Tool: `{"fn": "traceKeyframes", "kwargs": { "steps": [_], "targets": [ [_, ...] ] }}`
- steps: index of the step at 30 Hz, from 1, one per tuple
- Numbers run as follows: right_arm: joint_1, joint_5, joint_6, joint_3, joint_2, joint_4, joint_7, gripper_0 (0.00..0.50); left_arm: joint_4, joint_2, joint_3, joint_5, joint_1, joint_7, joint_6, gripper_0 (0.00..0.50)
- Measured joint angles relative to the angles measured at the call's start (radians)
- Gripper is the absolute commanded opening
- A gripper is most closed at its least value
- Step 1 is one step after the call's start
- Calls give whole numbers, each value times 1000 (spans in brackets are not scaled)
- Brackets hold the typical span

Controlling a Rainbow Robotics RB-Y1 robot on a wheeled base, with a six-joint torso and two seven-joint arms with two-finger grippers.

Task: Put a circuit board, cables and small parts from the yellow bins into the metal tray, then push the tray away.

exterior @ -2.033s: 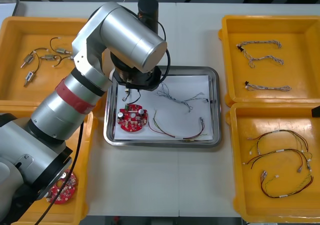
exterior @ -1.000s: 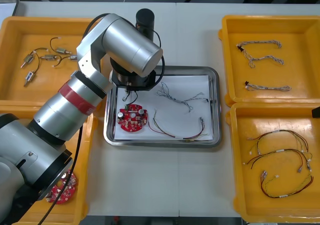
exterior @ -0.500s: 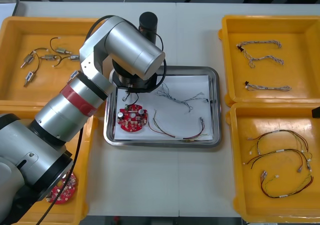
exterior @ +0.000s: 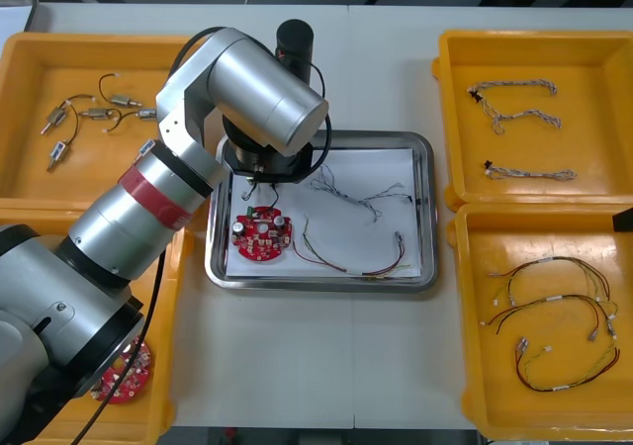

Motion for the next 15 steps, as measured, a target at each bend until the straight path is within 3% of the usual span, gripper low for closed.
{"fn": "traceKeyframes", "kwargs": {
  "steps": [15],
  "targets": [
    [-3, -44, 0, 28, 0, -142, 0, 500, -172, 18, 148, 102, -45, -1, 246, 500]
  ]
}}
